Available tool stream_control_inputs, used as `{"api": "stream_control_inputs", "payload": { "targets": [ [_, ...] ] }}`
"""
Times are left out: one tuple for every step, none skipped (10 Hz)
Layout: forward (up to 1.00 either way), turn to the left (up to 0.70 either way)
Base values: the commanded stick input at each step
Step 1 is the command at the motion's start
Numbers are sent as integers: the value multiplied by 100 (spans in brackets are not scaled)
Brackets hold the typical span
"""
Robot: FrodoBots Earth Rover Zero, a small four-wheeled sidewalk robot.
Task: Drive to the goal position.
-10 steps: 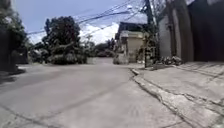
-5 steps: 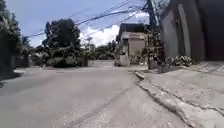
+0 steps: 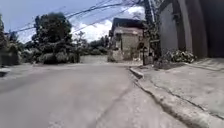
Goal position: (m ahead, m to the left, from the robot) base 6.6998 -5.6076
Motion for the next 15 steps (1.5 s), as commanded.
{"api": "stream_control_inputs", "payload": {
  "targets": [
    [100, -1],
    [100, -3],
    [100, -4],
    [100, -4],
    [100, -3],
    [100, -3],
    [100, -3],
    [100, -4],
    [100, -4],
    [100, -4],
    [100, -3],
    [100, -3],
    [100, -3],
    [100, -3],
    [100, -2]
  ]
}}
